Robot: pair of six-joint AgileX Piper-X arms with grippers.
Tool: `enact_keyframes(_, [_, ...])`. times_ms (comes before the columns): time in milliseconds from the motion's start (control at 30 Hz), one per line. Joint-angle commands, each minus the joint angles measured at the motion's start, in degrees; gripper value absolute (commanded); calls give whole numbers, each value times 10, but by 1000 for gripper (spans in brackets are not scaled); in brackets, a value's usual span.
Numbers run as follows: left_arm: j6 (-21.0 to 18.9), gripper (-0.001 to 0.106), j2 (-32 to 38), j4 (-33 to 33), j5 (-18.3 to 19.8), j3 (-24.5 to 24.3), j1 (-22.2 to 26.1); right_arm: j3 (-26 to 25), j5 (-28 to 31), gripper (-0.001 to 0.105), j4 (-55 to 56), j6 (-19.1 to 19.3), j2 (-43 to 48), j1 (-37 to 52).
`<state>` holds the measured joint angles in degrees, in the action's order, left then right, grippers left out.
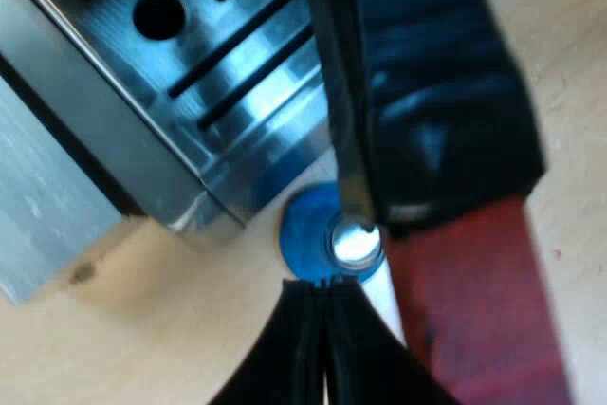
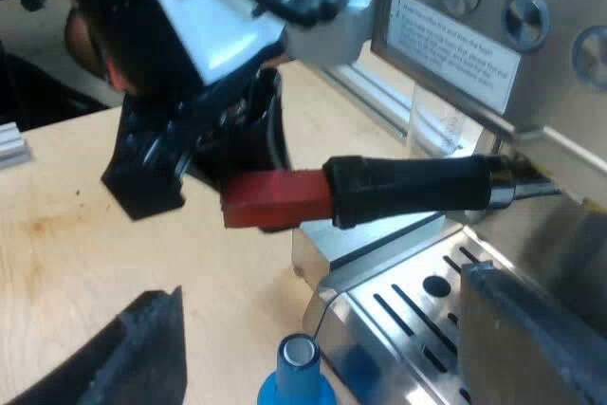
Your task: Put the handle in the coffee machine
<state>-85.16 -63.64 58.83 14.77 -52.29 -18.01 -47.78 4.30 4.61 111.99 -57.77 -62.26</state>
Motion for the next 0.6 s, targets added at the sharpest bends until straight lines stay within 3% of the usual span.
enact_keyframes(33, [-9,0,3,-4,12,-20,-10,-6,-6,63,6,9,5,-1])
enact_keyframes(300, [-29,0,3,1,26,-39,-14,-6,-7,63,7,9,5,-1])
enact_keyframes(600, [-54,0,3,9,23,-39,-92,-6,-5,63,7,0,16,-1])
